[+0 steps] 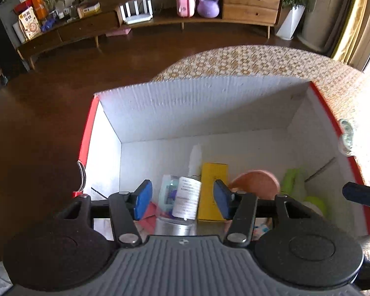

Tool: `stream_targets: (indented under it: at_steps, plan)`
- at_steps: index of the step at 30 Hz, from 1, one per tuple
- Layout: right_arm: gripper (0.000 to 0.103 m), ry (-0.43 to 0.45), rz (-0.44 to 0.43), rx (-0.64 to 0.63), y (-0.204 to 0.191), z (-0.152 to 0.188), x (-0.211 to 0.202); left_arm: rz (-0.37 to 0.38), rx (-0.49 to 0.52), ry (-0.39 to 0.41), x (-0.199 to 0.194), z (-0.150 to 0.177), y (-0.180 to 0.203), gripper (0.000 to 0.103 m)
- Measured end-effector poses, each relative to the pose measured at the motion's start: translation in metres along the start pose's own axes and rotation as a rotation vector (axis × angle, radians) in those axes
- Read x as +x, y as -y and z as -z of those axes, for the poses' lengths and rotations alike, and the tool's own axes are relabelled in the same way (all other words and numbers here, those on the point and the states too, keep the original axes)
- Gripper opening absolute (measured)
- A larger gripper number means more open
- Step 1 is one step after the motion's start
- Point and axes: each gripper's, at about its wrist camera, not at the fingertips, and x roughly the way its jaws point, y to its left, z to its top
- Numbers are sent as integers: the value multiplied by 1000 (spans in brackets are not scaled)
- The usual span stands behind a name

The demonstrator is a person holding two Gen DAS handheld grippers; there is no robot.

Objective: Organize rigid objects
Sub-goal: 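Lower and open left tool releasing cup while right tool drops green stick in box, then withdraw both open tools from the box toward the remaining table items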

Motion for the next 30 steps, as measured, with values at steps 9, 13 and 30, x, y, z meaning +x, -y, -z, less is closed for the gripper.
stream_targets:
  at_steps: [9, 13, 30]
  plan:
    - [71, 75, -34, 38, 10, 8, -43, 16, 26, 82, -45, 9, 20, 54]
    - [78, 108, -55, 47, 13, 14, -65, 31, 25, 117, -63, 14, 29, 54]
    - [102, 205, -62, 158, 73, 68, -138, 64, 45, 226, -124, 48, 76, 79]
